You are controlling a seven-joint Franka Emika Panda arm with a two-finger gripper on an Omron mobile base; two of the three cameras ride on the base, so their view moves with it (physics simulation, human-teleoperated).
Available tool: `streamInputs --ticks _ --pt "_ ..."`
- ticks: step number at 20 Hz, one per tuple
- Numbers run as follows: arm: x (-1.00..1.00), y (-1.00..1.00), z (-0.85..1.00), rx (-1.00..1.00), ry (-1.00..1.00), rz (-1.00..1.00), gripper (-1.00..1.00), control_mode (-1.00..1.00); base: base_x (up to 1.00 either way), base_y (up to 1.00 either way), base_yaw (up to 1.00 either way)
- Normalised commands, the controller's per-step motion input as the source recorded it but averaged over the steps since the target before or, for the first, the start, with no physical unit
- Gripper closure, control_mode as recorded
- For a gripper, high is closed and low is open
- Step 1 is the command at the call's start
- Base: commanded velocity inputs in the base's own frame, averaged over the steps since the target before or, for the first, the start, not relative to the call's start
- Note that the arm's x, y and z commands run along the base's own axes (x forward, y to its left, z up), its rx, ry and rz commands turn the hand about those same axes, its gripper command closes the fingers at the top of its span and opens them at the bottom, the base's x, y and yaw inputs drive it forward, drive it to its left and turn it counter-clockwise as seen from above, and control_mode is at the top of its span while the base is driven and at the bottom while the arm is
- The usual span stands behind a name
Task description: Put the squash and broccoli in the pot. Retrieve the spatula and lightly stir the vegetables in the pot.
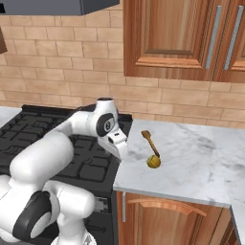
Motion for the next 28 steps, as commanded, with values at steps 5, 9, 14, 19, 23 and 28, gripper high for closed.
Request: streamInputs --ticks 5,9,14,19,23,28 --pt "-0.11 -0.79 -0.03 -0.18 0.07 -0.08 -1.00 -1.00 0.00 0.00 0.00" --pt "0.00 -0.73 -0.06 -0.10 0.00 0.00 -1.00 -1.00 0.00 0.00 0.00" --pt "-0.02 -0.52 -0.17 0.00 0.01 0.00 -1.00 -1.00 0.00 0.00 0.00" --pt "0.00 -0.23 -0.08 0.00 0.01 0.00 -1.00 -1.00 0.00 0.00 0.00" --pt "0.07 -0.03 0.00 0.00 -0.07 0.00 -1.00 -1.00 0.00 0.00 0.00" --pt "0.10 0.00 0.00 0.01 -0.11 0.00 -1.00 -1.00 0.00 0.00 0.00"
